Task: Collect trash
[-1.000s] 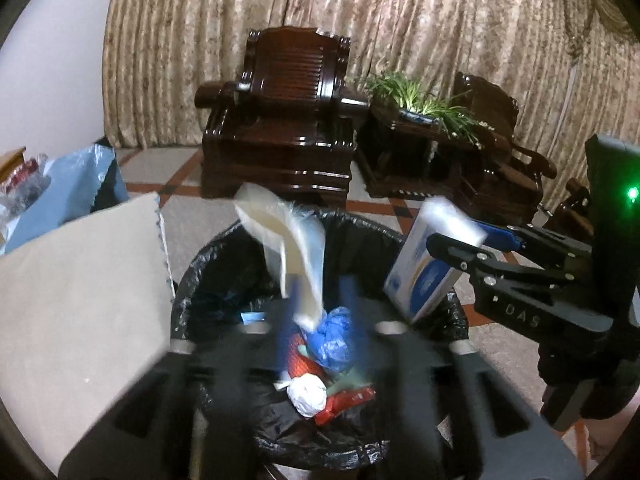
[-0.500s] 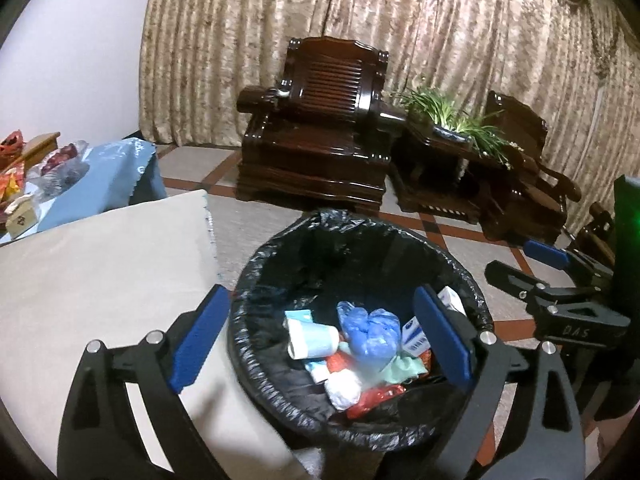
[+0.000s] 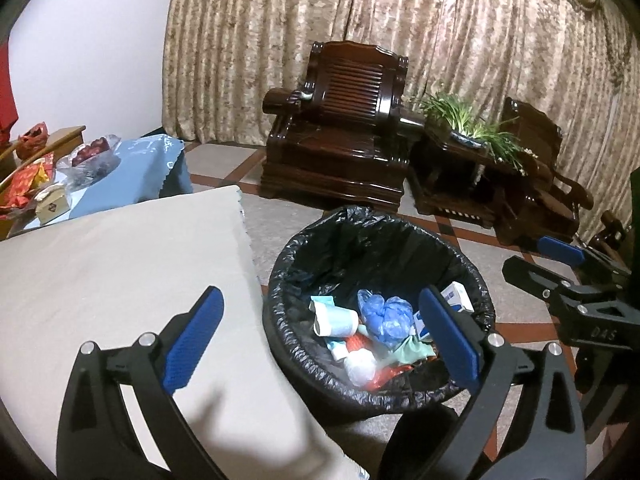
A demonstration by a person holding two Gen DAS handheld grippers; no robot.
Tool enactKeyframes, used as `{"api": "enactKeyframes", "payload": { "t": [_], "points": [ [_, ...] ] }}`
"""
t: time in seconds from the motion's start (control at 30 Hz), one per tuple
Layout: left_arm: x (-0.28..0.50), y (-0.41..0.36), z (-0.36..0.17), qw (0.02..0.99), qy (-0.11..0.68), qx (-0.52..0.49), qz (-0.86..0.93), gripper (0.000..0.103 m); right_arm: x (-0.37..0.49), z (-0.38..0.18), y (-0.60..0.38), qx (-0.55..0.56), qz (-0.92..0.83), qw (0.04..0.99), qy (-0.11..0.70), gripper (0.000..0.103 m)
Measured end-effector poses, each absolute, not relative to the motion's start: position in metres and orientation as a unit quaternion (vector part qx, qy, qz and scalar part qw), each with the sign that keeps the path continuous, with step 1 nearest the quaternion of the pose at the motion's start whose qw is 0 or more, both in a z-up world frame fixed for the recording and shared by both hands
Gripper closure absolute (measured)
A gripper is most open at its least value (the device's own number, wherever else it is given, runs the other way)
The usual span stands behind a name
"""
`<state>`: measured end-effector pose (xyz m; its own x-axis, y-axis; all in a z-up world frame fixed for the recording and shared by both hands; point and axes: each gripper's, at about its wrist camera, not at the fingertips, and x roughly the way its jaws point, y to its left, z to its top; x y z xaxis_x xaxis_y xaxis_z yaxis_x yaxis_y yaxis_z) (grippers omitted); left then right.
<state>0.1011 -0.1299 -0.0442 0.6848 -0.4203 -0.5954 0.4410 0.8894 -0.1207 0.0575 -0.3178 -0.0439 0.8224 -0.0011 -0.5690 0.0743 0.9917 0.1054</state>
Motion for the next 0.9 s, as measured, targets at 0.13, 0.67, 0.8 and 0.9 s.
{"api": "enactKeyframes", "payload": {
  "t": [0.13,0.67,0.8,0.9],
  "points": [
    [0.092,-0.122,-0.034,0.92,0.317,0.013,-0.228,0.007,0.048,-0.033,-0.308,0.059,-0.016,0.954,0.292,0.006],
    [0.058,-0.102,0.005,0.937,0.276,0.009,-0.212,0.007,0.024,-0.003,-0.285,0.043,-0.002,0.963,0.265,0.006],
    [0.054,-0.099,0.01,0.94,0.27,0.01,-0.21,0.007,0.02,0.001,-0.282,0.04,0.0,0.965,0.259,0.006],
    [0.052,-0.099,0.012,0.941,0.265,0.012,-0.209,0.007,0.018,0.002,-0.281,0.038,0.002,0.966,0.256,0.006]
  ]
}}
